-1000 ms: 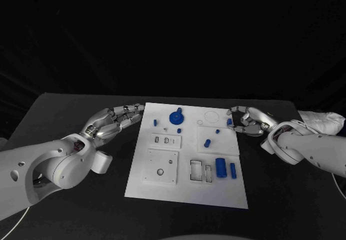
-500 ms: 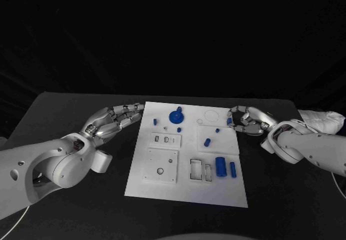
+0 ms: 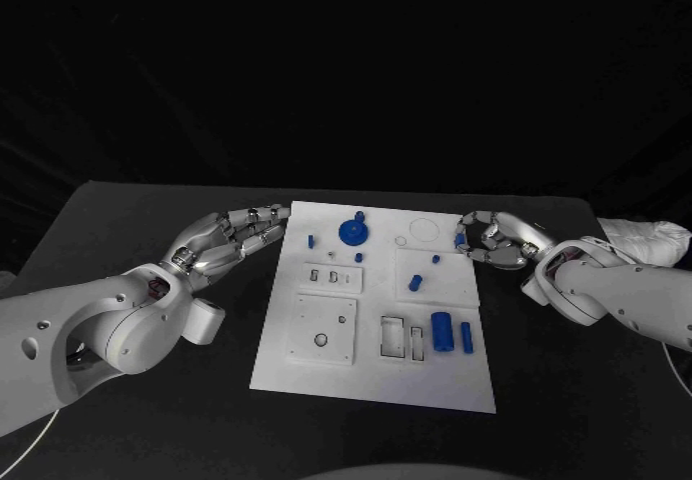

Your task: Assemble the parts on the task board

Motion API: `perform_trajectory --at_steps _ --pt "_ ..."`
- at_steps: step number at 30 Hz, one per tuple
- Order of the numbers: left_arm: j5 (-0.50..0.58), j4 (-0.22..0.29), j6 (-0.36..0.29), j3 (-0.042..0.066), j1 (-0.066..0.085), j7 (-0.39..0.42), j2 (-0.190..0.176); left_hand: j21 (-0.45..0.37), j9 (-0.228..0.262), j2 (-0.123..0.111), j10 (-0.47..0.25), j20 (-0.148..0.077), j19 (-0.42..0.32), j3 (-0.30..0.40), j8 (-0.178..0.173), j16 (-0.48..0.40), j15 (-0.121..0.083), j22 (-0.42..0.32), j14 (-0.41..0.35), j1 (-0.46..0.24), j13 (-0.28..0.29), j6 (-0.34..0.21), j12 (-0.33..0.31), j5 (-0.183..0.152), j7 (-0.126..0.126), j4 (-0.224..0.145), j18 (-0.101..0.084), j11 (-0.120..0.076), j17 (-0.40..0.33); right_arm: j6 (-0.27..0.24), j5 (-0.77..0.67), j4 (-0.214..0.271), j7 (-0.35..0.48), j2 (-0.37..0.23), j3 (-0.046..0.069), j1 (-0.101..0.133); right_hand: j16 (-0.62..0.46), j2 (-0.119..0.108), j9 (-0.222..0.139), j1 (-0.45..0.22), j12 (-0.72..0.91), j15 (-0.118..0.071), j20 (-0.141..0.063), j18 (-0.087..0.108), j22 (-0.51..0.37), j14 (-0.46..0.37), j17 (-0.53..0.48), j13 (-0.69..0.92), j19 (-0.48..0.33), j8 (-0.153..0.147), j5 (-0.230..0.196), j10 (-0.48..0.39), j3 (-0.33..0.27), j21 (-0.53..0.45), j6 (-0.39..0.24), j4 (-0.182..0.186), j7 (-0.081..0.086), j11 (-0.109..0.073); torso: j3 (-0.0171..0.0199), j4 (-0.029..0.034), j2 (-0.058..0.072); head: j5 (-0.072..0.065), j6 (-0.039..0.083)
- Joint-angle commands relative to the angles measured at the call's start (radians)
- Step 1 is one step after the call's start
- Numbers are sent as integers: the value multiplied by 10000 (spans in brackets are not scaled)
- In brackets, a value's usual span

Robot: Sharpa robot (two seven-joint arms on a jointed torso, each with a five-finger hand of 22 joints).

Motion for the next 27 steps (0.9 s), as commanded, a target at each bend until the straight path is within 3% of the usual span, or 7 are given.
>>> perform_trajectory --at_steps 1,7,19,23,27 --pt "-108 30 182 6 2 122 6 58 -9 -25 -7 -22 78 60 24 47 55 12 -14 97 -1 -66 39 69 25 7 -62 68 10 184 -57 2 -23 16 -4 -15 34 12 79 104 38 73 53 -67 2633 1063 2634 2632 1063 192 16 1050 73 44 143 22 -7 43 -3 4 -1 10 -14" --pt "-110 34 192 6 2 110 3 58 -9 -25 -7 -22 78 60 24 47 55 12 -14 97 -1 -66 39 69 25 7 -62 68 10 202 -47 -6 -146 34 -4 -15 34 64 247 109 38 55 44 -67 2633 1063 2634 2632 1063 598 18 1050 113 44 375 42 -28 29 -2 4 -4 25 -27" --pt "-112 41 194 6 2 96 -25 66 -11 -19 -13 -21 90 72 23 54 61 15 -15 109 -1 -88 51 71 24 12 -74 77 9 -182 194 184 -95 9 1 22 34 112 255 181 38 38 29 -67 2633 1063 2634 2632 1063 881 16 1050 209 44 863 22 -38 15 -4 -24 -10 107 -57" --pt "-112 44 187 6 2 92 -21 68 -12 -18 -15 -21 93 74 23 55 63 15 -15 112 -1 -93 54 72 24 13 -77 79 9 -199 276 665 -108 -84 6 251 34 109 228 198 38 39 28 -67 2633 1063 2634 2632 1063 881 21 1050 227 44 926 14 -20 22 1 11 -2 101 -63" --pt "-112 30 183 5 2 77 -4 68 -12 -18 -15 -21 93 74 23 55 63 15 -15 112 -1 -93 54 72 24 13 -77 79 9 -2 273 1350 -282 -147 8 704 34 111 171 235 38 53 33 -67 2633 1063 2634 2632 1063 844 -36 1050 260 44 970 -5 21 50 2 4 -3 106 -94"
